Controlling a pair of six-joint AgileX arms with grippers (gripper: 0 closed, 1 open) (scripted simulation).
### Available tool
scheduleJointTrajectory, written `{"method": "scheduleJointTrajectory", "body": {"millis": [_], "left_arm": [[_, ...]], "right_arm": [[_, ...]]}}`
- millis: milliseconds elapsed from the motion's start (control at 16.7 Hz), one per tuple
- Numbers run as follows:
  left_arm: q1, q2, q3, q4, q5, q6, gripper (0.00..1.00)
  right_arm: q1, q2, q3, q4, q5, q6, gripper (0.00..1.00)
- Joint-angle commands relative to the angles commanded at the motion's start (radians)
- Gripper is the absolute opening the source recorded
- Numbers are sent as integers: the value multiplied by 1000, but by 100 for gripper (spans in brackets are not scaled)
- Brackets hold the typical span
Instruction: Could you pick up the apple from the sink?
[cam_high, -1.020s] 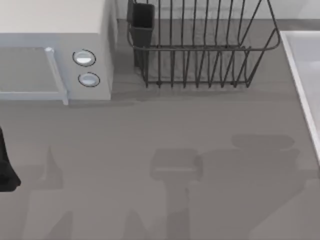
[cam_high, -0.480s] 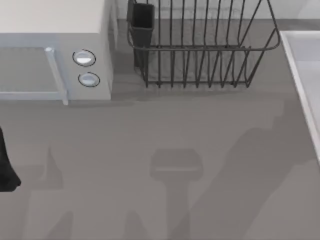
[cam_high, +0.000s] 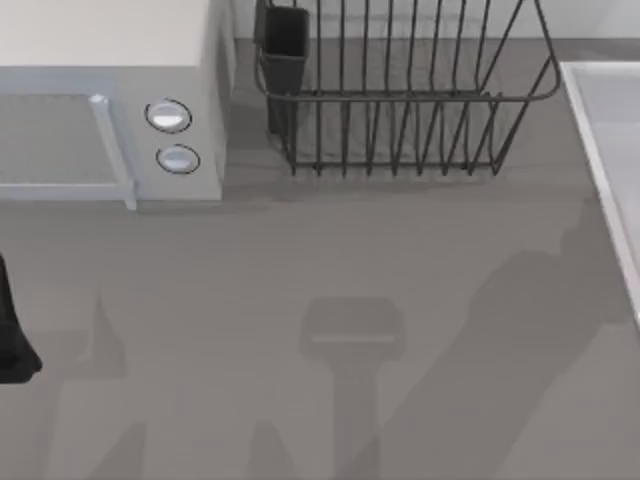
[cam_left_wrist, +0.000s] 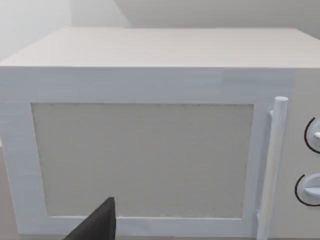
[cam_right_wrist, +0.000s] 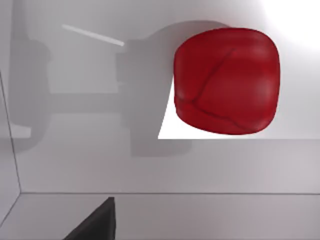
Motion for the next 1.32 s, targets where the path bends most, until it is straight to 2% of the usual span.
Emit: {"method": "scheduleJointTrajectory", "body": {"millis": [540,900,1320], "left_arm": [[0,0,0,0,0,0,100],[0,0,0,0,0,0,100],[0,0,0,0,0,0,100]], "right_arm": [[-3,243,-152,410,2,3,100],[-4,266,-167,440,2,4,100],[-4,266,-167,440,2,4,47]]}}
